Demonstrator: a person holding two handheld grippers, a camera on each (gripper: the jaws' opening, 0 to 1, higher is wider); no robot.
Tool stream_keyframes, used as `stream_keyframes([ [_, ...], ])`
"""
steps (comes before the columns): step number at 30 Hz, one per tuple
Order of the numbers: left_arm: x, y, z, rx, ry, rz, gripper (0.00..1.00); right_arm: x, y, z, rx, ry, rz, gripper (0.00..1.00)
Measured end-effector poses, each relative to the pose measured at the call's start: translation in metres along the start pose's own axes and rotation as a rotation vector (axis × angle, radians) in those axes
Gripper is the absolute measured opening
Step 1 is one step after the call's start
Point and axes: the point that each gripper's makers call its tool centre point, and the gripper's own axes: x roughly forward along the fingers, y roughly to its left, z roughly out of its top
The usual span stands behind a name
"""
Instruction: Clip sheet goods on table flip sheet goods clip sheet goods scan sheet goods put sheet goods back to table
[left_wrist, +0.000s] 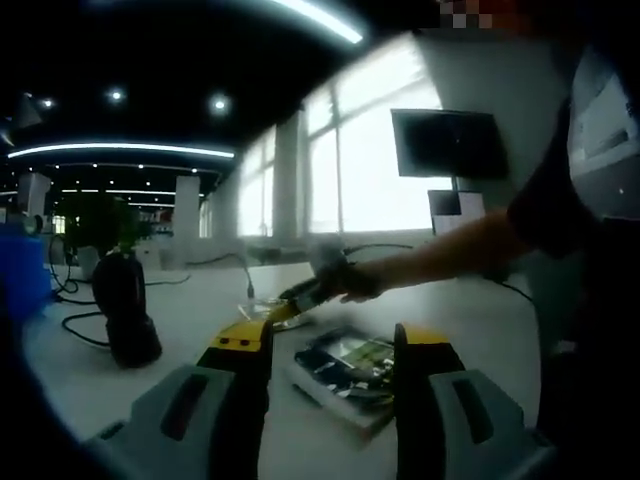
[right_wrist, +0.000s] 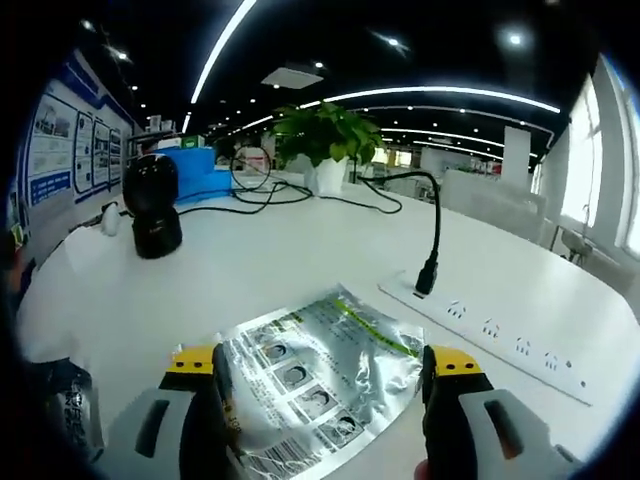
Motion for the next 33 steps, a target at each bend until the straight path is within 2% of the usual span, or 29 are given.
stream_keyframes([
  [2,0.000,0.000,0.000,0.002,0.001,0.000,0.41,0.000,0.000,0.000,0.004,-0.002,0.004,0.75],
  [6,-0.001,0.002,-0.001,0.001,0.005,0.004,0.41,-0.001,0.000,0.003,-0.044,-0.001,-0.011,0.72],
  [19,-0.002,0.002,0.000,-0.003,0.001,0.006,0.41,0.005,0.001,-0.006,0.083,0.019,0.015,0.73],
  [31,-0.002,0.004,0.001,-0.016,-0.007,0.010,0.41,0.004,0.006,-0.007,0.085,0.030,0.014,0.76],
  [32,-0.002,0.004,0.001,-0.018,-0.007,0.011,0.41,0.004,0.008,-0.006,0.083,0.024,0.015,0.77],
  [33,-0.002,0.005,0.001,-0.015,-0.006,0.013,0.41,0.004,0.007,0.009,0.073,-0.073,0.009,0.79],
])
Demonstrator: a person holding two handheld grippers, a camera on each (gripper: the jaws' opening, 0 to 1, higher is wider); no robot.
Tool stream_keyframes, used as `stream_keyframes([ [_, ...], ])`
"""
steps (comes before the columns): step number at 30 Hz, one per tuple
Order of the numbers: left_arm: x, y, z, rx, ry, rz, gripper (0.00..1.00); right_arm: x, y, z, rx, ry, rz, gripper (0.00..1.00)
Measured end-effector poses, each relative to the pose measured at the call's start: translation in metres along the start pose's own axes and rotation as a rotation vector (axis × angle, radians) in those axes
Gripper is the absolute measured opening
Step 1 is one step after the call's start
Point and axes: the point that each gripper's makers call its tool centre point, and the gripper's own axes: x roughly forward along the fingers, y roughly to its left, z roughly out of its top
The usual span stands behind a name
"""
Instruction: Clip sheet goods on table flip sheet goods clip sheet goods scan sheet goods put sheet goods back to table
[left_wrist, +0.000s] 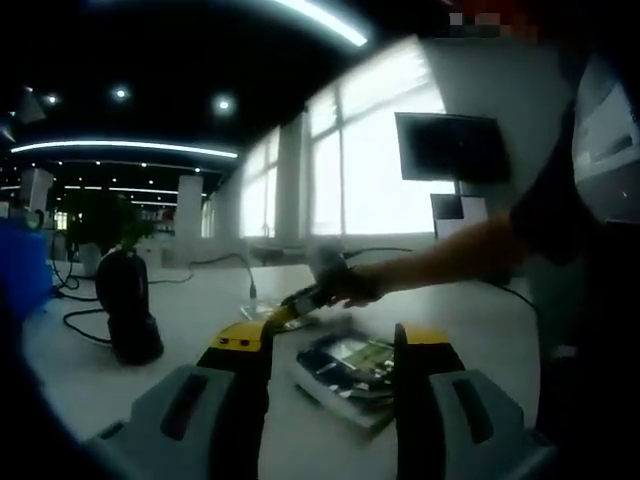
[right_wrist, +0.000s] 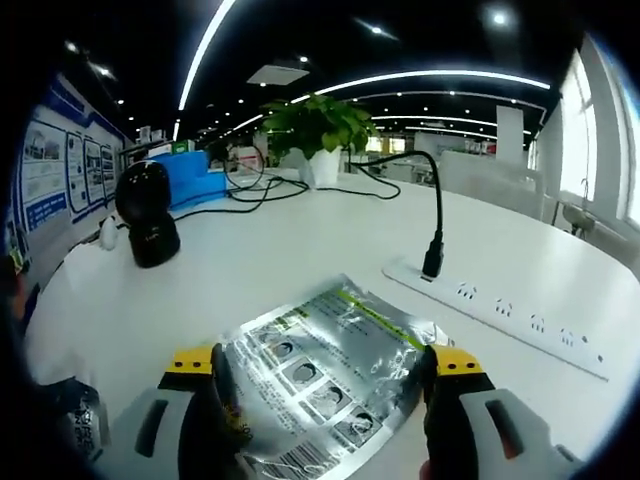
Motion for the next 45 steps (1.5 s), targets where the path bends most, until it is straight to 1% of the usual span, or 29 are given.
stream_keyframes([
  [1,0.000,0.000,0.000,0.002,0.001,0.002,0.41,-0.003,0.000,0.005,-0.003,-0.030,0.000,0.79],
  [2,0.000,0.001,-0.001,0.001,0.002,0.003,0.41,-0.007,-0.001,0.007,0.008,-0.033,-0.005,0.79],
  [3,-0.001,0.002,-0.001,-0.002,0.003,0.004,0.41,-0.009,-0.004,0.014,0.018,-0.066,-0.017,0.78],
  [4,-0.001,0.002,-0.001,-0.005,0.003,0.005,0.41,-0.012,-0.006,0.019,0.019,-0.080,-0.023,0.78],
  [7,0.000,0.002,-0.002,-0.008,0.005,0.002,0.41,-0.023,-0.010,0.026,0.019,-0.088,-0.031,0.77],
  [10,0.002,0.000,0.000,-0.025,0.003,-0.002,0.41,-0.035,-0.016,0.035,0.028,-0.114,-0.040,0.76],
  [11,0.004,-0.002,0.001,-0.029,0.001,-0.004,0.41,-0.040,-0.017,0.039,0.033,-0.133,-0.046,0.76],
  [16,0.011,-0.010,0.004,-0.028,-0.006,-0.024,0.41,-0.068,-0.009,0.044,0.003,-0.141,-0.058,0.73],
  [21,0.013,-0.013,0.004,-0.019,0.002,-0.036,0.41,-0.113,0.001,0.065,-0.008,-0.217,-0.066,0.72],
  [22,0.013,-0.013,0.004,-0.021,0.003,-0.036,0.41,-0.119,0.002,0.067,-0.010,-0.223,-0.065,0.72],
  [25,0.013,-0.011,0.004,-0.030,0.007,-0.029,0.41,-0.149,0.009,0.078,-0.056,-0.271,-0.086,0.72],
  [26,0.013,-0.010,0.004,-0.032,0.007,-0.026,0.41,-0.160,0.012,0.079,-0.090,-0.278,-0.097,0.72],
  [27,0.013,-0.009,0.003,-0.032,0.008,-0.022,0.40,-0.175,0.016,0.082,-0.123,-0.299,-0.121,0.71],
  [29,0.012,-0.007,0.003,-0.035,0.011,-0.016,0.40,-0.194,0.026,0.081,-0.144,-0.317,-0.136,0.70],
  [31,0.012,-0.006,0.002,-0.036,0.012,-0.013,0.40,-0.211,0.037,0.076,-0.148,-0.328,-0.141,0.70],
  [33,0.013,-0.005,0.001,-0.039,0.012,-0.012,0.40,-0.225,0.046,0.071,-0.140,-0.342,-0.143,0.70],
  [35,0.013,-0.004,0.000,-0.040,0.014,-0.011,0.40,-0.239,0.054,0.065,-0.114,-0.359,-0.147,0.70],
  [38,0.013,-0.003,-0.003,-0.031,0.025,-0.001,0.39,-0.256,0.061,0.057,-0.087,-0.382,-0.161,0.68],
  [39,0.012,-0.002,-0.004,-0.032,0.021,0.004,0.39,-0.262,0.063,0.054,-0.085,-0.386,-0.169,0.68],
  [41,0.011,-0.001,-0.005,-0.036,0.016,0.015,0.39,-0.273,0.064,0.048,-0.054,-0.401,-0.186,0.66],
  [42,0.011,0.000,-0.007,-0.041,0.014,0.026,0.38,-0.279,0.065,0.045,-0.032,-0.412,-0.192,0.65],
  [43,0.011,0.001,-0.009,-0.046,0.017,0.031,0.38,-0.285,0.067,0.044,-0.023,-0.429,-0.203,0.65],
  [45,0.011,0.002,-0.012,-0.046,0.019,0.039,0.38,-0.294,0.072,0.038,-0.018,-0.439,-0.202,0.66],
])
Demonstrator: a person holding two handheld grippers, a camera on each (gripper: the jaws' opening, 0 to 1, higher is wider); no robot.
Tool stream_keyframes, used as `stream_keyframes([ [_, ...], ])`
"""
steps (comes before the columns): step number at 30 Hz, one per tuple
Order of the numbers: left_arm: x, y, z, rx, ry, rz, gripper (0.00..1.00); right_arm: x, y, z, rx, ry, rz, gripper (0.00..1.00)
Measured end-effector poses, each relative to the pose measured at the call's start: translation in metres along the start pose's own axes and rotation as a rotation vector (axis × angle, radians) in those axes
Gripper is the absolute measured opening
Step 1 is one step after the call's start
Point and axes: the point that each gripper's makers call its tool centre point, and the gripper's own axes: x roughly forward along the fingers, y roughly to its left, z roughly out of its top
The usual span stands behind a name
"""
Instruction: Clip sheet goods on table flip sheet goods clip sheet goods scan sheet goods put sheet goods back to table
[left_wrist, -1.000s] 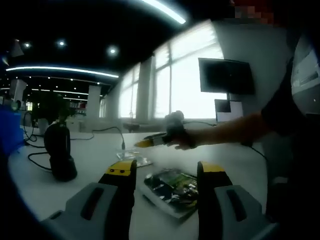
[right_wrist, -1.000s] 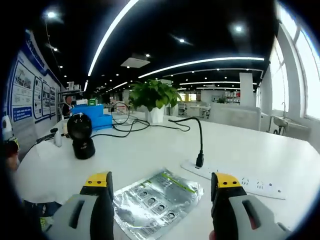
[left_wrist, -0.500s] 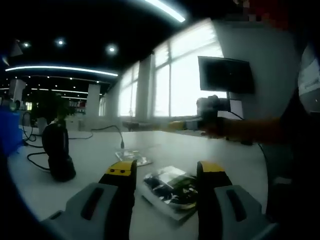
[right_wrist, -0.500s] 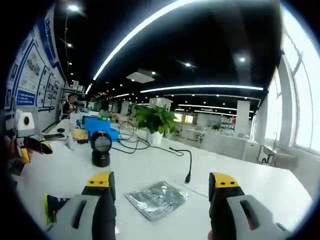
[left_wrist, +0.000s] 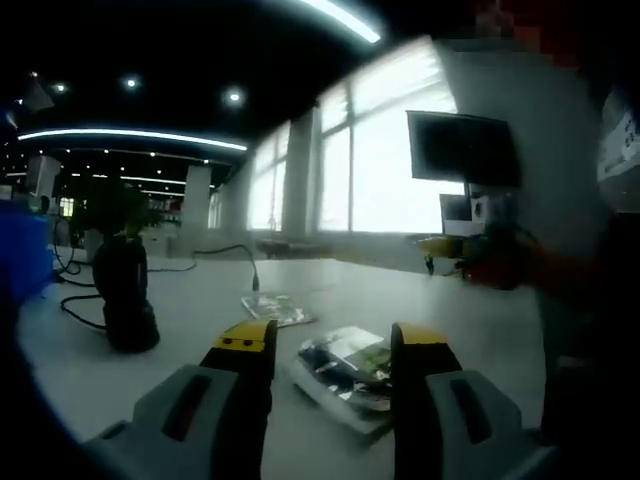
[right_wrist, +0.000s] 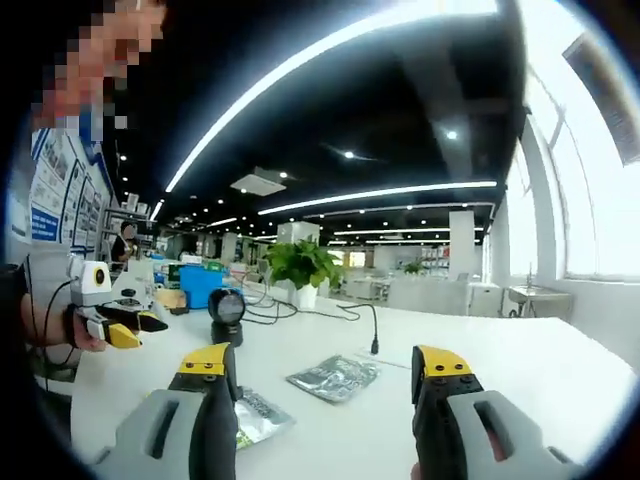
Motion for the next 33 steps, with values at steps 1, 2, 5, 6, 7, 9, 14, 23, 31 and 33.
stream_keyframes([
  [1,0.000,0.001,-0.001,0.008,-0.003,0.005,0.38,-0.006,-0.001,0.001,-0.008,-0.014,-0.016,0.66],
  [2,0.000,0.002,-0.002,0.018,-0.002,0.011,0.37,-0.011,-0.002,0.001,0.000,-0.029,-0.032,0.65],
  [5,0.001,0.002,0.001,0.065,-0.017,0.013,0.38,-0.027,-0.008,0.000,0.061,-0.103,-0.108,0.58],
  [6,0.000,0.000,0.000,0.078,-0.013,0.011,0.38,-0.032,-0.007,-0.006,0.086,-0.096,-0.117,0.55],
  [7,0.000,-0.001,0.001,0.091,-0.021,0.009,0.38,-0.036,-0.007,-0.010,0.113,-0.094,-0.126,0.54],
  [9,0.000,-0.006,0.000,0.083,-0.034,-0.002,0.38,-0.043,-0.007,-0.013,0.105,-0.087,-0.134,0.55],
  [14,0.000,-0.022,-0.004,0.076,-0.063,-0.025,0.32,-0.057,-0.004,-0.015,0.126,-0.068,-0.147,0.54],
  [23,0.004,-0.028,-0.010,-0.015,-0.032,-0.063,0.29,-0.080,-0.013,-0.012,0.063,-0.042,-0.223,0.50],
  [31,0.008,-0.024,-0.020,0.048,0.019,-0.037,0.36,-0.084,-0.005,-0.032,0.000,0.042,-0.184,0.50],
  [33,0.009,-0.022,-0.021,0.065,0.026,-0.032,0.38,-0.084,-0.005,-0.035,-0.019,0.050,-0.185,0.50],
])
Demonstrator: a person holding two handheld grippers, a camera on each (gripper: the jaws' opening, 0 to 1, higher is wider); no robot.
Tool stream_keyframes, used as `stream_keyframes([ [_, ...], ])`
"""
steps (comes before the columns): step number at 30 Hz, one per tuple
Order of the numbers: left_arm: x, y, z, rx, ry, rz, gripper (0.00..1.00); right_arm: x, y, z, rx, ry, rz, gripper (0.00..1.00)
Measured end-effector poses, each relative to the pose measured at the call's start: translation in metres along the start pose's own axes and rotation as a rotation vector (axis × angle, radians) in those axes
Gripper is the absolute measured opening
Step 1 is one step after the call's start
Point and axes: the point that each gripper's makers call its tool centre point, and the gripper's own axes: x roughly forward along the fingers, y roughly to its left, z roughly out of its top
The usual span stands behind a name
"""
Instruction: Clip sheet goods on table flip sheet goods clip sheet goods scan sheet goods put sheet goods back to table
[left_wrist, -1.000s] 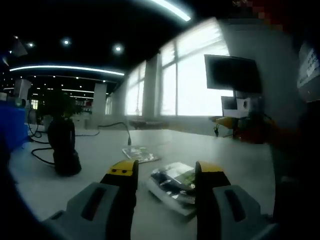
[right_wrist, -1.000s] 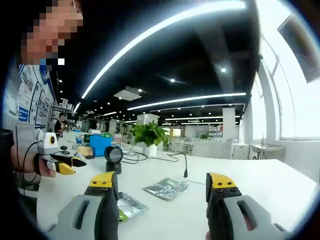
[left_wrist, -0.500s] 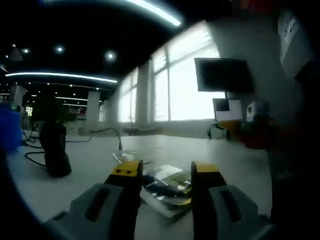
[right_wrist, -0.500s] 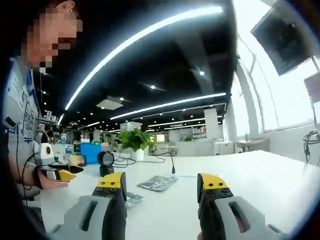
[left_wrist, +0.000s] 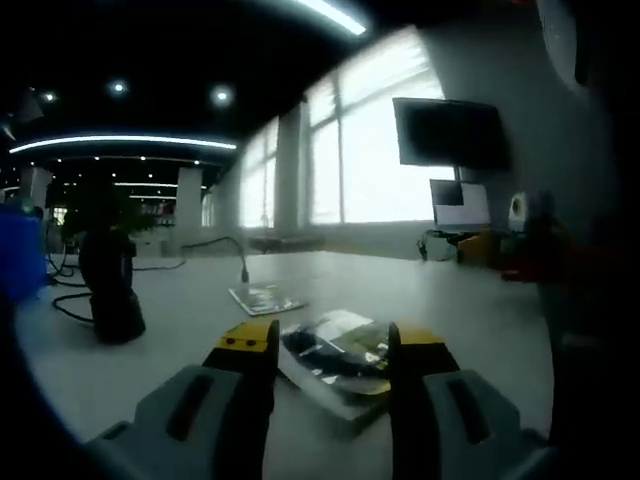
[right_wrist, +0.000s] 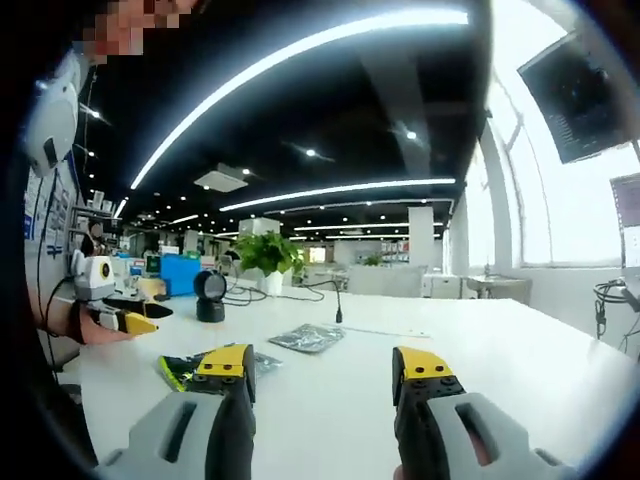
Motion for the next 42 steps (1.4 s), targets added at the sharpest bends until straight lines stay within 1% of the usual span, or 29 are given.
stream_keyframes([
  [2,0.002,-0.005,0.004,0.014,0.005,0.000,0.41,0.001,0.002,-0.003,0.002,0.001,0.006,0.50],
  [6,0.001,0.001,0.000,0.011,0.014,0.004,0.40,0.005,0.014,-0.002,-0.011,0.002,0.041,0.49],
  [8,-0.001,0.004,0.000,0.005,0.019,0.002,0.40,0.009,0.017,-0.003,-0.018,0.012,0.035,0.49],
  [10,-0.005,0.007,0.002,0.000,0.018,-0.001,0.40,0.011,0.021,-0.004,-0.013,0.015,0.030,0.48],
  [12,-0.011,0.012,0.005,-0.053,-0.001,0.015,0.39,0.012,0.028,-0.007,-0.027,0.024,0.038,0.48],
  [14,-0.014,0.016,0.004,-0.056,0.001,0.022,0.38,0.010,0.023,-0.015,-0.051,0.040,0.037,0.48],
  [15,-0.014,0.017,0.003,-0.055,0.002,0.024,0.37,0.011,0.023,-0.018,-0.048,0.052,0.037,0.48],
  [16,-0.014,0.015,0.000,-0.051,0.009,0.019,0.37,0.012,0.025,-0.019,-0.005,0.059,0.032,0.48],
  [17,-0.013,0.014,-0.002,-0.045,0.015,0.015,0.37,0.014,0.025,-0.017,0.004,0.050,0.028,0.47],
  [21,-0.012,0.011,-0.005,-0.017,0.028,0.002,0.37,0.021,0.046,-0.010,-0.027,0.051,0.065,0.46],
  [24,-0.013,0.013,-0.004,-0.021,0.021,0.006,0.37,0.026,0.064,-0.002,-0.007,0.027,0.095,0.46],
  [26,-0.013,0.016,-0.005,-0.024,0.021,0.017,0.37,0.028,0.072,0.000,-0.007,0.019,0.097,0.45],
  [29,-0.013,0.019,-0.005,-0.026,0.024,0.030,0.37,0.034,0.083,0.002,0.047,-0.003,0.101,0.45],
  [32,-0.014,0.021,-0.005,-0.029,0.022,0.038,0.37,0.043,0.098,0.002,0.035,-0.006,0.120,0.45],
  [35,-0.014,0.022,-0.006,-0.026,0.026,0.043,0.37,0.053,0.116,-0.001,-0.004,0.009,0.150,0.44],
  [37,-0.014,0.022,-0.006,-0.018,0.027,0.045,0.37,0.060,0.130,-0.004,-0.013,0.021,0.171,0.43],
  [39,-0.015,0.024,-0.005,-0.024,0.018,0.048,0.36,0.065,0.141,-0.007,-0.045,0.030,0.192,0.43],
  [41,-0.016,0.026,-0.004,-0.034,0.013,0.052,0.36,0.071,0.147,-0.011,-0.044,0.049,0.191,0.43],
  [42,-0.016,0.027,-0.003,-0.041,0.009,0.053,0.36,0.073,0.151,-0.014,-0.021,0.056,0.191,0.43],
])
